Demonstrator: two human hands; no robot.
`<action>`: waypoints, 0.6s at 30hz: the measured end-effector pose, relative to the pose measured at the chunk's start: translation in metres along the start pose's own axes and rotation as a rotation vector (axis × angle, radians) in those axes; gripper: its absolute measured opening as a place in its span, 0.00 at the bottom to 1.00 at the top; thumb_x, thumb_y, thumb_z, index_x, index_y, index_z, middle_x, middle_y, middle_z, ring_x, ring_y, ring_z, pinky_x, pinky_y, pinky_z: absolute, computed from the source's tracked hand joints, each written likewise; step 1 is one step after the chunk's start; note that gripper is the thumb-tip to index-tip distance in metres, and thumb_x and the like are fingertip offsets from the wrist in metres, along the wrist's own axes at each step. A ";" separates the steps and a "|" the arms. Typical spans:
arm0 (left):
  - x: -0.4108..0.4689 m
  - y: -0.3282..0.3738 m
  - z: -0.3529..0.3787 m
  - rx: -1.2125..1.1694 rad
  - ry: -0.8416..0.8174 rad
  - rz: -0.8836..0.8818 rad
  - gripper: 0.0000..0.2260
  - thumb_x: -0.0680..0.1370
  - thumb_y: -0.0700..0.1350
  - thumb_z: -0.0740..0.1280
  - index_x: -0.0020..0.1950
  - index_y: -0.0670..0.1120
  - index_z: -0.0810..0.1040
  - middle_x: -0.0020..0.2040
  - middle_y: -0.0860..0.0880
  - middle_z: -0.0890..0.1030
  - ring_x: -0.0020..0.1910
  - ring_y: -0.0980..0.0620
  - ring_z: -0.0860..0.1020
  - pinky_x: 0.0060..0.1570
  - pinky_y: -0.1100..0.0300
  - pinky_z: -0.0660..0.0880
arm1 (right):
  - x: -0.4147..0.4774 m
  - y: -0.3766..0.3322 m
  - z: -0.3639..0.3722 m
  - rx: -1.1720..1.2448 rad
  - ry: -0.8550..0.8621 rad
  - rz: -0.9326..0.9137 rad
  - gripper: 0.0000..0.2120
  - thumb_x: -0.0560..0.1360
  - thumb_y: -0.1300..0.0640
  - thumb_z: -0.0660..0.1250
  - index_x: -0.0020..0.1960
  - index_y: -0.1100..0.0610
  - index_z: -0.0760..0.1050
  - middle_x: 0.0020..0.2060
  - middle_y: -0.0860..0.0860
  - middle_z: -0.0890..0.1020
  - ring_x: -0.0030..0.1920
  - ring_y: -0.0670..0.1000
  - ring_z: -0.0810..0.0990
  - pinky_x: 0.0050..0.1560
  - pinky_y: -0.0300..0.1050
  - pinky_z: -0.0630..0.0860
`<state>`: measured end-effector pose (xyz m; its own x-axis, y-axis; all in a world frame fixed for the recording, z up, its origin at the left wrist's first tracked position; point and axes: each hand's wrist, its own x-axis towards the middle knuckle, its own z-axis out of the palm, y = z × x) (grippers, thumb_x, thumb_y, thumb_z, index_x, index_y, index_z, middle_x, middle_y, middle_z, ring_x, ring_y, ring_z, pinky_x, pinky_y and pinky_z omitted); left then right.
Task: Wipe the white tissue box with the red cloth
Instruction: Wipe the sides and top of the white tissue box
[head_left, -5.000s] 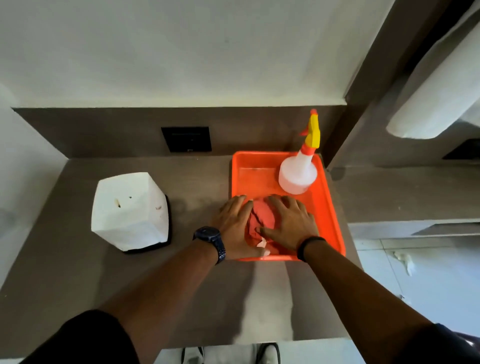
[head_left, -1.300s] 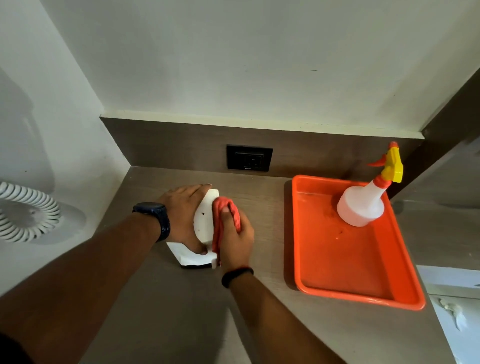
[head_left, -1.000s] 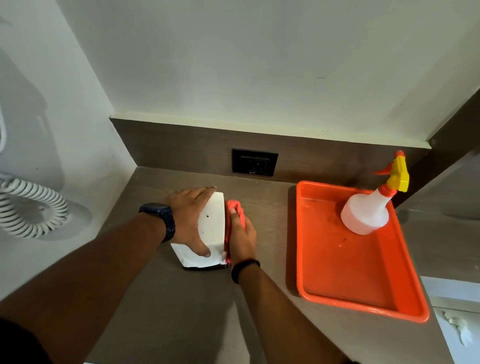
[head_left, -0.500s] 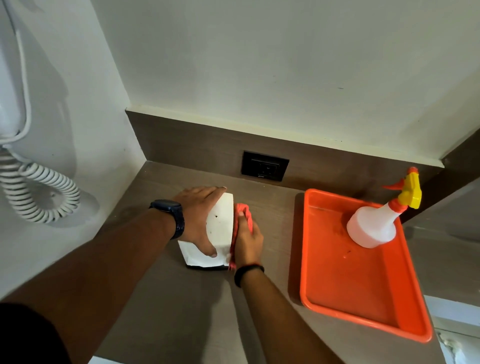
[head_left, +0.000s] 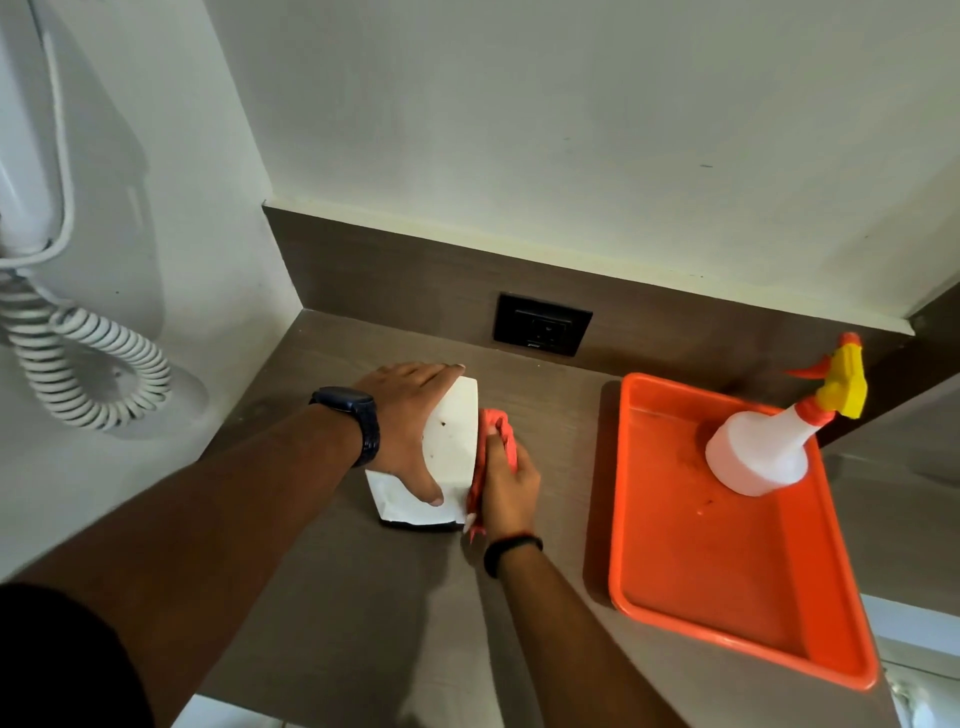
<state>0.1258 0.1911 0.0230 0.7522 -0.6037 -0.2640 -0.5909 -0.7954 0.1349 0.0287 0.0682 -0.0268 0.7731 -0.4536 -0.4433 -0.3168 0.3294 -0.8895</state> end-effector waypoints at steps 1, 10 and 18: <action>0.000 0.000 0.000 -0.002 -0.002 0.002 0.65 0.44 0.76 0.68 0.74 0.55 0.44 0.76 0.49 0.59 0.73 0.47 0.60 0.70 0.50 0.60 | -0.008 0.006 -0.004 0.026 0.009 0.024 0.12 0.78 0.47 0.66 0.55 0.53 0.82 0.54 0.55 0.86 0.54 0.53 0.84 0.59 0.56 0.81; -0.017 -0.009 -0.002 -0.209 0.037 0.038 0.69 0.46 0.75 0.73 0.76 0.51 0.41 0.79 0.49 0.49 0.76 0.50 0.46 0.73 0.54 0.46 | -0.046 -0.053 -0.010 0.118 0.073 -0.289 0.07 0.79 0.55 0.67 0.46 0.52 0.83 0.42 0.49 0.86 0.47 0.49 0.84 0.46 0.44 0.80; -0.037 -0.037 0.005 -0.514 0.082 0.023 0.70 0.50 0.64 0.81 0.76 0.48 0.38 0.77 0.46 0.56 0.74 0.48 0.57 0.72 0.48 0.59 | -0.021 -0.068 0.040 -1.001 -0.110 -0.702 0.17 0.76 0.49 0.68 0.64 0.49 0.77 0.67 0.52 0.78 0.69 0.57 0.72 0.68 0.56 0.71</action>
<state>0.1183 0.2430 0.0228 0.7736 -0.6068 -0.1826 -0.4034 -0.6938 0.5966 0.0560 0.0881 0.0470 0.9728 -0.1883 0.1350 -0.0577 -0.7613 -0.6458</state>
